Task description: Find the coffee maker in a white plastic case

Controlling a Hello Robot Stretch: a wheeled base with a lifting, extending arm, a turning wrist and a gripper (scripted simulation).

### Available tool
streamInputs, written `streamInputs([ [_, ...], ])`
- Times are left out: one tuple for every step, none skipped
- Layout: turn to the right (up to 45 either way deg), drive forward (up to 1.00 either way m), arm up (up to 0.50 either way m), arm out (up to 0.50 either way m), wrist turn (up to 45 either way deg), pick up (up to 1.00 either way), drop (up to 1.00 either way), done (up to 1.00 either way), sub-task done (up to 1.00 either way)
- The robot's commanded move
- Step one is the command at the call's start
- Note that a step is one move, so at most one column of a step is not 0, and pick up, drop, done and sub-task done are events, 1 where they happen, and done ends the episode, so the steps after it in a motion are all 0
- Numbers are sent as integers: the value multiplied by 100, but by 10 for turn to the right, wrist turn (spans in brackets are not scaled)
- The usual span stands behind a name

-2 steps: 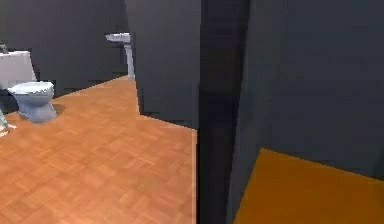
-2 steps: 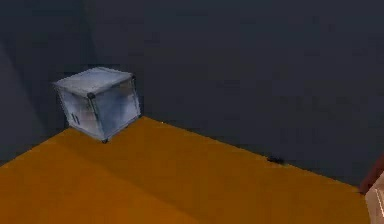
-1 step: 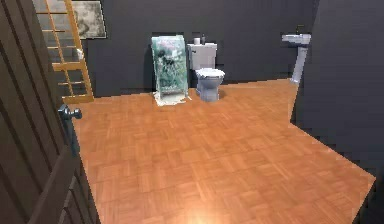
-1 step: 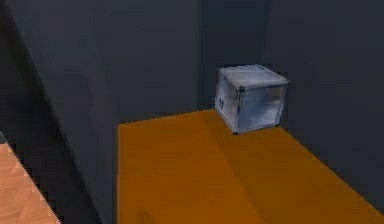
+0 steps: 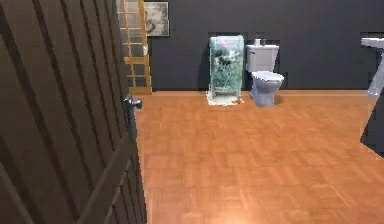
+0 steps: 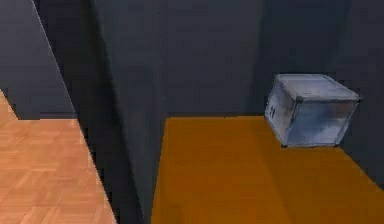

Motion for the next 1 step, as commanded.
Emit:
streamInputs([
  [0,75,0,0,0,0,0,0,0],
])
